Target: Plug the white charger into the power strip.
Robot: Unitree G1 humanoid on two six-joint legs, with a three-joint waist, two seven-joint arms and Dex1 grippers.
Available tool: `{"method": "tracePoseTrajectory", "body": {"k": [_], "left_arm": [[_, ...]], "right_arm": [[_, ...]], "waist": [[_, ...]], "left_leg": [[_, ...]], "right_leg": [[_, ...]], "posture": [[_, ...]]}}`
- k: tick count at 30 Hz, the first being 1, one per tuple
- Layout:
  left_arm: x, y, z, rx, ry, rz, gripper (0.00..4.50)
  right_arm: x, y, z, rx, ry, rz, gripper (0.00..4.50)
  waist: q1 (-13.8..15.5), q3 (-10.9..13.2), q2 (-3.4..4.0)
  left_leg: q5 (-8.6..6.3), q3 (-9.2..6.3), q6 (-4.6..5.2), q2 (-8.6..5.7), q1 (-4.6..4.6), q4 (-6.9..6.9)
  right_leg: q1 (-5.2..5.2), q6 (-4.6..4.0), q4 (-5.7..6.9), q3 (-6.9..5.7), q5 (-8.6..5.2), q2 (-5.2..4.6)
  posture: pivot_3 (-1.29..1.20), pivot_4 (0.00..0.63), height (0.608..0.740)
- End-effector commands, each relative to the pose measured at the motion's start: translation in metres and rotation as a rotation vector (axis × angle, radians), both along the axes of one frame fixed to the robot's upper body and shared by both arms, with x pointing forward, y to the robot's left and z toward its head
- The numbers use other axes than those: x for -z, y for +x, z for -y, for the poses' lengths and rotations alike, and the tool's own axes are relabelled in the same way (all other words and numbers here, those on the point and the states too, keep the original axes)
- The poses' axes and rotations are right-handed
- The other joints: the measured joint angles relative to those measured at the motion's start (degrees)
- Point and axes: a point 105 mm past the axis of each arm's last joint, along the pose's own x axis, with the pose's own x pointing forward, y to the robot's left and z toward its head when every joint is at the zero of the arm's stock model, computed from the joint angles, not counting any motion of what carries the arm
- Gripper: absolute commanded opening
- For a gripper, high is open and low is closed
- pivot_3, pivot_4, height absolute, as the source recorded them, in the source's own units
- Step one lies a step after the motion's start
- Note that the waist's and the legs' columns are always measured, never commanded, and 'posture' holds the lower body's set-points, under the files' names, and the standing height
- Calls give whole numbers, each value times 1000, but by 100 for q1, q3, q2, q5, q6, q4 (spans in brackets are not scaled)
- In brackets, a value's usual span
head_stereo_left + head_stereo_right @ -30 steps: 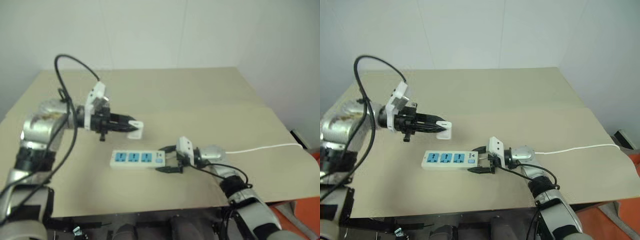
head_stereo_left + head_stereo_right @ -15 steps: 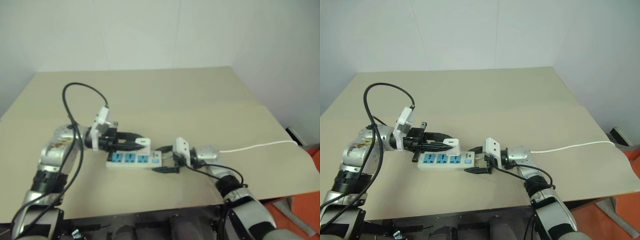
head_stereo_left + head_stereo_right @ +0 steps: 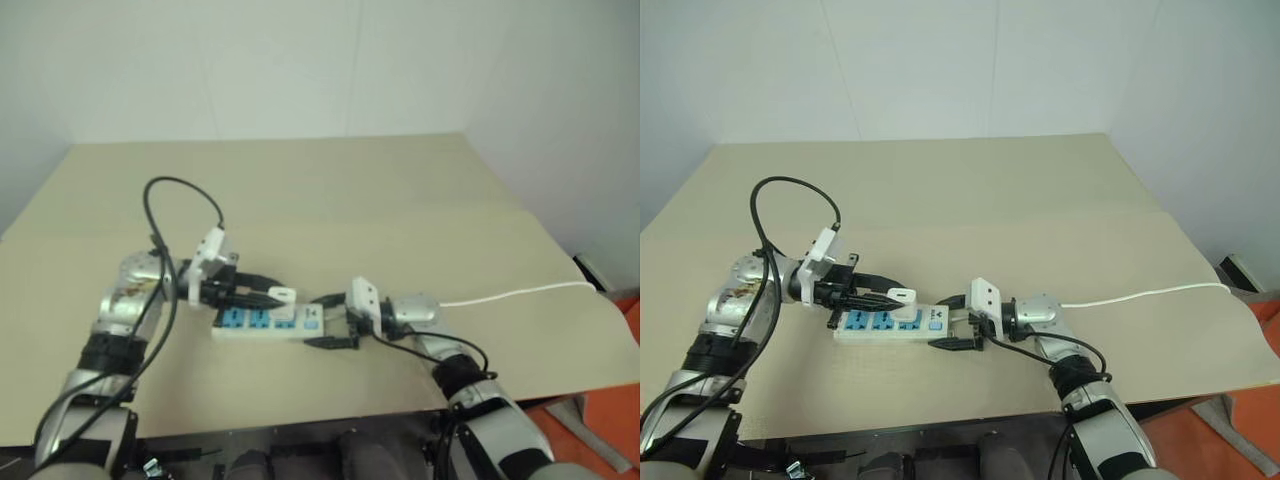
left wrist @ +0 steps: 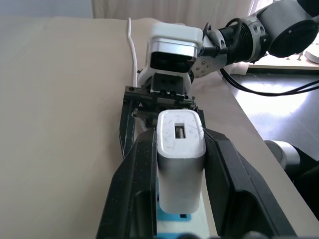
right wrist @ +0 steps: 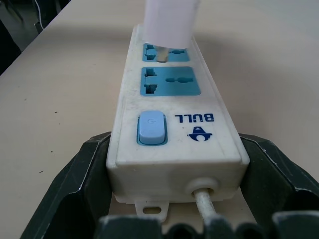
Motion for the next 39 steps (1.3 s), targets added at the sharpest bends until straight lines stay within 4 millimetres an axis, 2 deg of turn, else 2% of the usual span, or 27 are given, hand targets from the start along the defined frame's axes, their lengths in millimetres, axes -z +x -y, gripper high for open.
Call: {"method": "tracePoseTrajectory", "body": {"k": [1, 39], "left_arm": [[-9, 2, 2, 19, -5, 39, 986], [19, -7, 1, 57, 69, -9, 986]], "right_arm": [[13, -10, -5, -47, -53, -25, 3414], [16, -12, -6, -36, -59, -23, 3414]], "waist": [[-5, 0, 0], [-6, 0, 0]], "left_leg": [[0, 0, 0, 0, 0, 0], [0, 0, 0, 1, 1, -4]], "right_leg": [[-1, 0, 0, 0, 0, 0], [-1, 1, -2, 0, -1, 1]], "posture": [[0, 150, 740], [0, 150, 740]]}}
